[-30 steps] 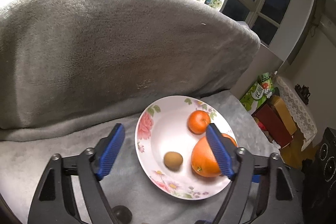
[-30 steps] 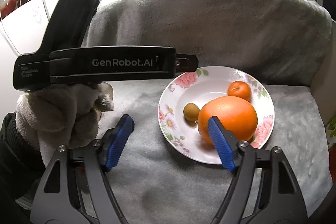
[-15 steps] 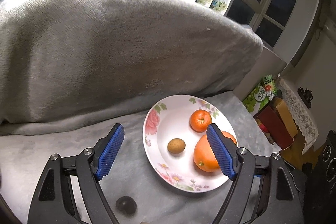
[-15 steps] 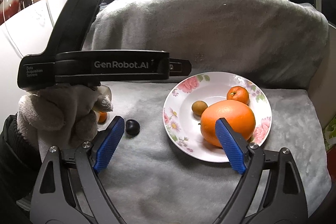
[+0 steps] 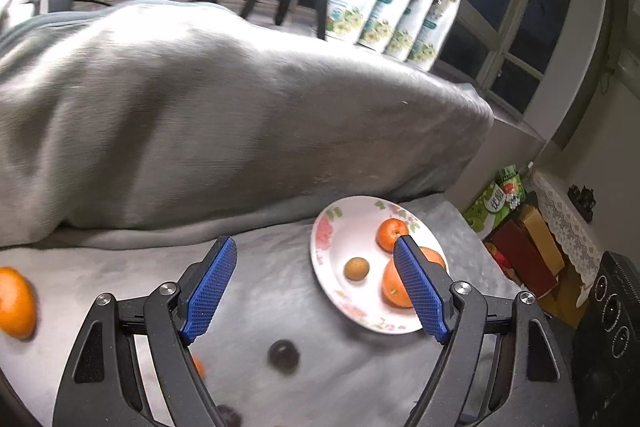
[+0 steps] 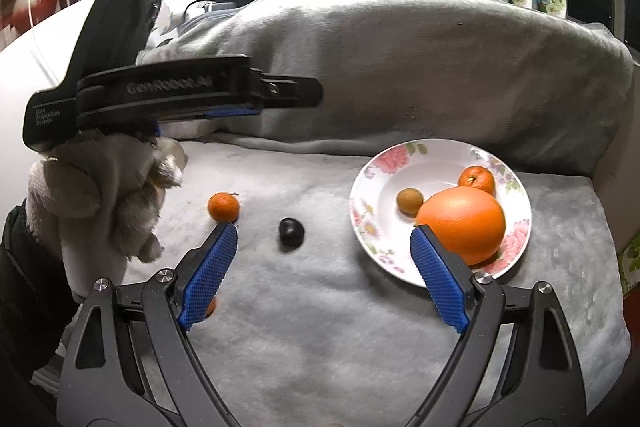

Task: Organize fruits
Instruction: 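Withdraw the left tool from the plate toward the remaining fruits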

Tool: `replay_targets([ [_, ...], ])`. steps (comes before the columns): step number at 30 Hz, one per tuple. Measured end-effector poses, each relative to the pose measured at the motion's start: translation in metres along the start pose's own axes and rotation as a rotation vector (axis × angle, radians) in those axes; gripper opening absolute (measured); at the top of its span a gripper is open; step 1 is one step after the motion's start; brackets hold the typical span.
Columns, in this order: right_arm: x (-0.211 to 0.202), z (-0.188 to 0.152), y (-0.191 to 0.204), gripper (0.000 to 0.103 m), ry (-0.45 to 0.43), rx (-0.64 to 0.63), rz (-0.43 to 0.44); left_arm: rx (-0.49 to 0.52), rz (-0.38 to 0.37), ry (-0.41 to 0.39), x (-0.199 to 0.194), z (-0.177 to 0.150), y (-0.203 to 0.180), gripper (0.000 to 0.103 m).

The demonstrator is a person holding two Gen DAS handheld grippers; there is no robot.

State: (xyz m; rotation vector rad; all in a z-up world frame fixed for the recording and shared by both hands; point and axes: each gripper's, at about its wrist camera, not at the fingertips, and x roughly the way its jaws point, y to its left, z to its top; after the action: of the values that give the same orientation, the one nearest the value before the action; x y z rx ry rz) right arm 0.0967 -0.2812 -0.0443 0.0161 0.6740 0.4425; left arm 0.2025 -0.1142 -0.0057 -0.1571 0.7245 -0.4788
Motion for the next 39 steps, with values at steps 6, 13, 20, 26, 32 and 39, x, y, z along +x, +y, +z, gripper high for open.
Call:
replay_targets([
  [6, 0.005, -0.002, 0.014, 0.091, 0.025, -0.022, 0.043, -0.030, 0.040, -0.029, -0.028, -0.009, 0.026, 0.080],
  [13, 0.016, -0.003, 0.024, 0.091, 0.056, -0.029, 0.096, -0.071, 0.086, -0.040, -0.059, -0.033, 0.056, 0.080],
  [20, 0.029, -0.003, 0.031, 0.091, 0.097, -0.014, 0.159, -0.105, 0.093, -0.029, -0.084, -0.068, 0.072, 0.074],
  [26, 0.045, -0.004, 0.039, 0.084, 0.140, -0.016, 0.193, -0.100, 0.065, 0.026, -0.087, -0.096, 0.066, 0.062],
  [32, 0.061, -0.004, 0.041, 0.073, 0.178, 0.004, 0.216, -0.089, 0.007, 0.090, -0.082, -0.121, 0.054, 0.054],
  [39, 0.083, -0.004, 0.043, 0.059, 0.236, 0.054, 0.267, -0.042, -0.013, 0.146, -0.067, -0.134, 0.042, 0.049],
])
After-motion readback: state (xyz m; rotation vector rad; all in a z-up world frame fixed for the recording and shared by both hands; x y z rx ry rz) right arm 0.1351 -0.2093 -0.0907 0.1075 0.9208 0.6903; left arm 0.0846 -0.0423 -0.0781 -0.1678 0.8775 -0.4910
